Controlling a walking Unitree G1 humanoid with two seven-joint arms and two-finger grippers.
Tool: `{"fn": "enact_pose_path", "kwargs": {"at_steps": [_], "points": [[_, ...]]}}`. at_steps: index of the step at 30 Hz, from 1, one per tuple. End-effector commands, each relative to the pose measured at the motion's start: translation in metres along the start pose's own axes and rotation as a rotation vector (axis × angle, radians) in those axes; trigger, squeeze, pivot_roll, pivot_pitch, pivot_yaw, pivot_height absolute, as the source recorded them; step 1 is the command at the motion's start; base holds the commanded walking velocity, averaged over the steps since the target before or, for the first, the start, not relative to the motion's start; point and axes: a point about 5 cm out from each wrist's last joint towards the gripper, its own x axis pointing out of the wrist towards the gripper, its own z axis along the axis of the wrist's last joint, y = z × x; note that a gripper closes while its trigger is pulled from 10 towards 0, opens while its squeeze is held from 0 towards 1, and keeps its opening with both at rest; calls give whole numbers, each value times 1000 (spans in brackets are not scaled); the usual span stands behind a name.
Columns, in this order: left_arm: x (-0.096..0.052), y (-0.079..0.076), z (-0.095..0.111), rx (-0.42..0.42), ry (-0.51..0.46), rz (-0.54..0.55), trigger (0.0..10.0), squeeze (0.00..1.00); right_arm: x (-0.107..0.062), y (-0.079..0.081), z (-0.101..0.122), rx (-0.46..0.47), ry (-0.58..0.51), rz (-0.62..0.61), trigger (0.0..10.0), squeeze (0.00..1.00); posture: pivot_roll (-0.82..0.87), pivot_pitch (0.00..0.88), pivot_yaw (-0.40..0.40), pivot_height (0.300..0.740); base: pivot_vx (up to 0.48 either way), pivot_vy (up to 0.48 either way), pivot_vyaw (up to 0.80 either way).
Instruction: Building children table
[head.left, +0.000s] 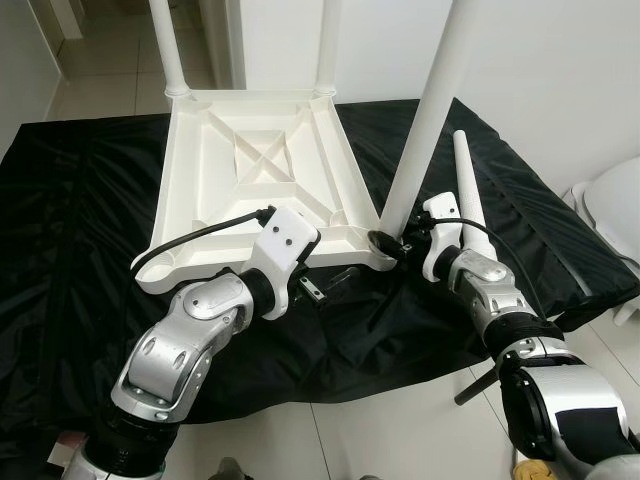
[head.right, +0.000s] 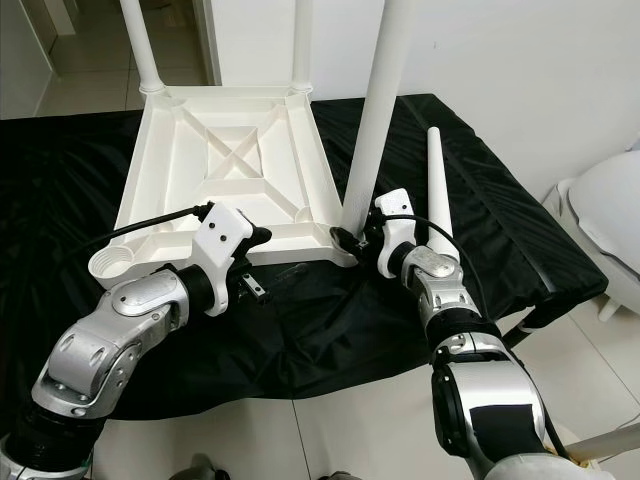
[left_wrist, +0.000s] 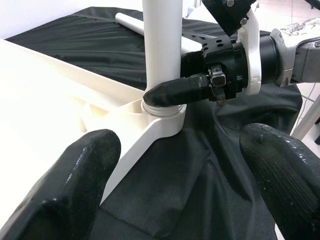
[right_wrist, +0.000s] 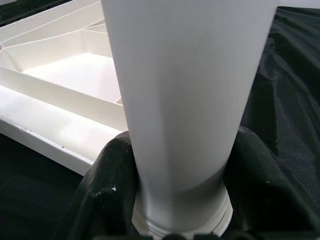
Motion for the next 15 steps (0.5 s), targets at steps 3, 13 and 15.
{"fn": "enact_pose_path", "kwargs": {"at_steps": [3,13,15], "points": [[-1,1,-1,2,8,32,10000,0,-3,-4,-1,-7,-5,-18,0,0,14,18,-51,740,0,0,0],[-1,1,-1,0,12,26,10000,0,-2,3,-5,20,-44,-51,0,0,0,29,-44,740,0,0,0],[-1,1,-1,-1,12,25,10000,0,-1,6,-6,26,-56,-63,0,0,-1,31,-43,740,0,0,0]]}}
